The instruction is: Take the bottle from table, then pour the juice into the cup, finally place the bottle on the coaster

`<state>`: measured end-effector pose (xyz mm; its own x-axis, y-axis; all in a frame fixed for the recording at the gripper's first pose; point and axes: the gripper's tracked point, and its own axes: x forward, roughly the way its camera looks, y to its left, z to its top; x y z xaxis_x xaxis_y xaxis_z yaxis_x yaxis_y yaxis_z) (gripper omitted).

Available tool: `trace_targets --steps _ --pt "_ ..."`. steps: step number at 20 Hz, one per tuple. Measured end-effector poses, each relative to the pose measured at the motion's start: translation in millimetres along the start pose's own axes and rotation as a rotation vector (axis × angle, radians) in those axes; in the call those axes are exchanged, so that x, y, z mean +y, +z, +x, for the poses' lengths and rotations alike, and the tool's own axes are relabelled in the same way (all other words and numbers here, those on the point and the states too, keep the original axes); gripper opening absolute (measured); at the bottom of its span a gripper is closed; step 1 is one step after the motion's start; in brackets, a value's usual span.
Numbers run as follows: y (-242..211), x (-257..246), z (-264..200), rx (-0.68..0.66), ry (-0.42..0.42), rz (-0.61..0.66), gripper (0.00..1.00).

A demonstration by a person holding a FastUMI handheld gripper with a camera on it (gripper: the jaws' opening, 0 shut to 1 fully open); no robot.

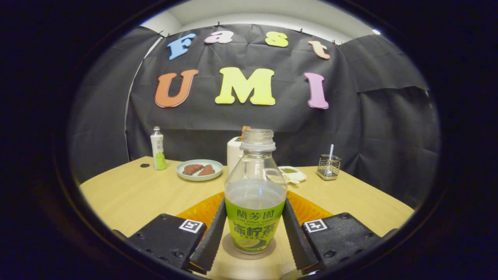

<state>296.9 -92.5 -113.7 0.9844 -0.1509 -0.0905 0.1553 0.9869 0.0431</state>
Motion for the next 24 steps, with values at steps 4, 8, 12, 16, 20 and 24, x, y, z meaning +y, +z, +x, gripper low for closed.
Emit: trace_targets --steps 4,8,12,16,20,24 --pt "-9.6 2.7 0.9 -0.005 -0.022 -0.033 0.81" --pt "-5.6 6.0 -5.0 -0.027 0.013 0.01 0.92" --pt "-1.2 5.2 -10.7 -0.014 0.015 -0.006 1.0" --pt "10.2 2.9 -21.4 -0.01 0.02 -0.014 1.0" --pt "28.8 -3.3 -40.1 -0.018 0.017 0.02 1.0" --pt "59.5 -14.9 -73.0 -0.045 0.007 0.035 1.0"
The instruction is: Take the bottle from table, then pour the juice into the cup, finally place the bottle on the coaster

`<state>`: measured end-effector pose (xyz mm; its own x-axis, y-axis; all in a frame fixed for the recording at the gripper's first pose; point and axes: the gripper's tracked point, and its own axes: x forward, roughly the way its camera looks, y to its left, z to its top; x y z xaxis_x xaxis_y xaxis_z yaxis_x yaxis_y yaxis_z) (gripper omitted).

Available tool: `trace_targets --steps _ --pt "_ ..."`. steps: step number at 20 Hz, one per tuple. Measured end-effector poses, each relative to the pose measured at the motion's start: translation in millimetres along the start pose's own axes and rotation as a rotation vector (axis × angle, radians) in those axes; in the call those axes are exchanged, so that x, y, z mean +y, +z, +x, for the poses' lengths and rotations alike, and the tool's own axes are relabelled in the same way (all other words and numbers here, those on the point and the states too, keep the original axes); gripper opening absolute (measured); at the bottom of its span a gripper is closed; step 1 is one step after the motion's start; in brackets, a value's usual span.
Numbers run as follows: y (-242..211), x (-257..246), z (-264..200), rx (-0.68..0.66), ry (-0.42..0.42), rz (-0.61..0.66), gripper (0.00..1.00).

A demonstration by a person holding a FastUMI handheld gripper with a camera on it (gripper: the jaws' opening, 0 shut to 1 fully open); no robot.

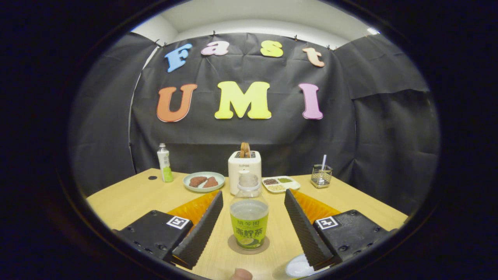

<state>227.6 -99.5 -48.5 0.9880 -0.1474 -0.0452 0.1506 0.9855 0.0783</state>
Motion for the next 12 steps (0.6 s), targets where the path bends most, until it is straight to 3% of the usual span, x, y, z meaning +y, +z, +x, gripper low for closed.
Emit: trace_targets --steps 5,12 --pt "44.3 -14.1 -61.0 -0.073 -0.014 -0.015 1.0" --pt "71.0 -39.1 -145.5 -0.075 -0.036 -0.056 1.0"
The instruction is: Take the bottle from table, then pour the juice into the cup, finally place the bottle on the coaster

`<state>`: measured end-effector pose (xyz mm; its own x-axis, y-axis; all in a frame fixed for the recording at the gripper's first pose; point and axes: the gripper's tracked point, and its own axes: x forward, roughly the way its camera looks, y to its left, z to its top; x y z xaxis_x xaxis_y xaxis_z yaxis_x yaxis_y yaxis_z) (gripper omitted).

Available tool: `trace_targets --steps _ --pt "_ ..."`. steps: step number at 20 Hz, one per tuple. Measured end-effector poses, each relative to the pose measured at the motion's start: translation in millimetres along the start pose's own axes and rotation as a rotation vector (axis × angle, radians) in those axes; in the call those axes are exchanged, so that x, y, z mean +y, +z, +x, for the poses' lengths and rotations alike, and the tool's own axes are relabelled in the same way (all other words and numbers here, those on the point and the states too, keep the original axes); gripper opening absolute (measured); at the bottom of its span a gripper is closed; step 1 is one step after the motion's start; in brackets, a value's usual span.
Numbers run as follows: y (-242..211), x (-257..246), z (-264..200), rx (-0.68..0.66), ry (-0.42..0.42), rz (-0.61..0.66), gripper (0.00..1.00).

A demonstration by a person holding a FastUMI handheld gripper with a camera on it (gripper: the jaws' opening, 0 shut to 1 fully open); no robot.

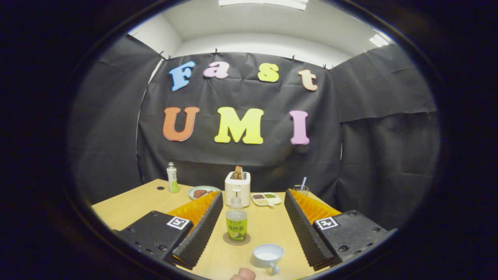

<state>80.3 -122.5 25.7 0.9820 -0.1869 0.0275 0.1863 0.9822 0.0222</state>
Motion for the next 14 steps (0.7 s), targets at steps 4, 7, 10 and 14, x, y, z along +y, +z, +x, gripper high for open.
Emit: trace_targets --steps 4,7,10,14 --pt "12.7 -4.2 -36.8 -0.009 0.023 0.028 1.0" --pt "11.4 -15.4 -58.5 -0.005 0.016 0.066 1.0" --pt "0.5 -18.6 -73.0 0.024 0.006 0.024 1.0" --pt "-0.6 -19.1 -98.6 0.009 0.007 -0.043 1.0"
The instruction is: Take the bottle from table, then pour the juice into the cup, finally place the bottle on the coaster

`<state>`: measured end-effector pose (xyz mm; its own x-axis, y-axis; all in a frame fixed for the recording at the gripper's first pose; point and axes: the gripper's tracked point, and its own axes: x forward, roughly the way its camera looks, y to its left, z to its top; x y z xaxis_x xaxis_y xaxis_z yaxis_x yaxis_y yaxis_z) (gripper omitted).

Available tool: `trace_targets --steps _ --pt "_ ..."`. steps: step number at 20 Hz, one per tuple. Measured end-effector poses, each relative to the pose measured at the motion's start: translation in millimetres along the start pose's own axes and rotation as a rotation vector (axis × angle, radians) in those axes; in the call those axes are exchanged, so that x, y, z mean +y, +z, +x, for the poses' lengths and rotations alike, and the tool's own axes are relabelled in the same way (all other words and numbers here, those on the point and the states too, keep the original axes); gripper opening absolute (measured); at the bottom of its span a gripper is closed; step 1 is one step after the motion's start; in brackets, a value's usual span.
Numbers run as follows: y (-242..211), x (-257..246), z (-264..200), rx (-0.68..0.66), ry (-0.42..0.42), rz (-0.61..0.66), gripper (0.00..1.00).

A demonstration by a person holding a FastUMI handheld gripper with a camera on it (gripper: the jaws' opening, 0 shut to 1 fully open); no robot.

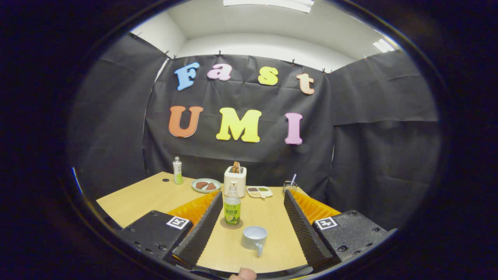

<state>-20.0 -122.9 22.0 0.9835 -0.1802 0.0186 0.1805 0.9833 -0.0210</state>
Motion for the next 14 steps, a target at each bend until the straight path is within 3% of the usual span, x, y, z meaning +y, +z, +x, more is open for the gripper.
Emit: trace_targets --steps 14 --pt "-13.4 -7.0 -24.2 0.019 0.019 0.061 1.0"
